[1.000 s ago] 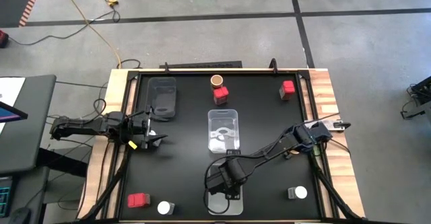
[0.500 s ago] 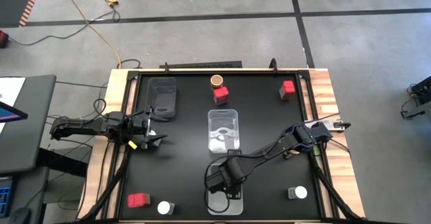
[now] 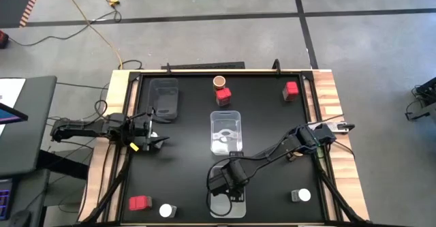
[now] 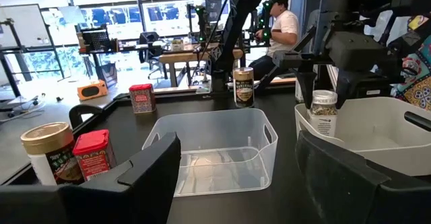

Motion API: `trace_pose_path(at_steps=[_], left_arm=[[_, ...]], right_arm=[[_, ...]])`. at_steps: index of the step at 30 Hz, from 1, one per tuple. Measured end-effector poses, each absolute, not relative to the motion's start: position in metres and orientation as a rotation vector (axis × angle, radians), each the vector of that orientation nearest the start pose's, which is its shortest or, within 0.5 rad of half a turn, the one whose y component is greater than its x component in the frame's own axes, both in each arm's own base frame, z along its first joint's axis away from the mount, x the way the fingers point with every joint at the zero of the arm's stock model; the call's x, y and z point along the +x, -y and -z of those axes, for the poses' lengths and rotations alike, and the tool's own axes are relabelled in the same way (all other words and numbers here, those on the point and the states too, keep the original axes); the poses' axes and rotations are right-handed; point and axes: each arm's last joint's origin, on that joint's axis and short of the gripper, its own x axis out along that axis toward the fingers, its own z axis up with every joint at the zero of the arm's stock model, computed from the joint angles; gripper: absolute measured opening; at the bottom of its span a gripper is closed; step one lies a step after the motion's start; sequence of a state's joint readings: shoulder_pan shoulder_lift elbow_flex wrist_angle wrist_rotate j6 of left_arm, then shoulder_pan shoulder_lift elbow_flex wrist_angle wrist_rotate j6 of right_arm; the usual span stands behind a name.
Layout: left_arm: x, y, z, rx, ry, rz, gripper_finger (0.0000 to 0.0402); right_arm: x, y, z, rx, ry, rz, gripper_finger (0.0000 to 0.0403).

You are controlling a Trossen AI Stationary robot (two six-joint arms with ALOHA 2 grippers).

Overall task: Sort spices by type
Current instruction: Put the white seasoning bottle into the white bin

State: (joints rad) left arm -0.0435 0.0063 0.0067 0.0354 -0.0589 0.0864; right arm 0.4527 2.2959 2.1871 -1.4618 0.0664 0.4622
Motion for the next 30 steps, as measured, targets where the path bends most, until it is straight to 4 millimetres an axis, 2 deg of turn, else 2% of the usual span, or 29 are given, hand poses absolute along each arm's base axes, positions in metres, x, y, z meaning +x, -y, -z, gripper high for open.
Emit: trace_pose_path(at_steps=[11, 20, 30], left_arm=[[0.0976, 0.0025, -0.1687, 0.085, 0.035, -0.017, 0.0282], [0.0976, 0.0025, -0.1687, 0.085, 0.035, -0.017, 0.0282], [0.0976, 0.0025, -0.1687, 0.085, 0.035, -0.017, 0.0282]], right_arm=[[0.4012, -0.1932, -0.2376, -0.034, -1.543, 0.048, 0.0278], [0.4012, -0.1935, -0.2376, -0.047, -1.547, 0.023, 0.0231], [0.4024, -0.1941, -0.2376, -0.069, -1.535, -0.010, 0.0245]])
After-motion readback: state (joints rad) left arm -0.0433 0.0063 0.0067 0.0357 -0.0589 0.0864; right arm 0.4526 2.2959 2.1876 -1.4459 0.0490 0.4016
